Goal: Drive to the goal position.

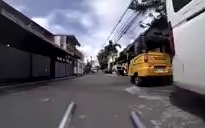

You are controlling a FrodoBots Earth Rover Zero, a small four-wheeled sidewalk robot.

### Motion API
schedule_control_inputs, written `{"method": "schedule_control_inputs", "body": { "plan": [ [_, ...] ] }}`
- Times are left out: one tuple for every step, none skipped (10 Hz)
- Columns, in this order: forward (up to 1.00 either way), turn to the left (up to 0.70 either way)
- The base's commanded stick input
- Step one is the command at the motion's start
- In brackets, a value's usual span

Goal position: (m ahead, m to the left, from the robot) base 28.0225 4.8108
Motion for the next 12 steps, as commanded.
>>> {"method": "schedule_control_inputs", "body": {
  "plan": [
    [0.85, 0.00],
    [0.85, 0.00],
    [0.85, 0.00],
    [0.85, 0.00],
    [0.85, 0.00],
    [0.85, 0.00],
    [0.85, 0.00],
    [0.85, 0.00],
    [0.85, 0.00],
    [0.85, 0.00],
    [0.85, 0.00],
    [0.85, -0.18]
  ]
}}
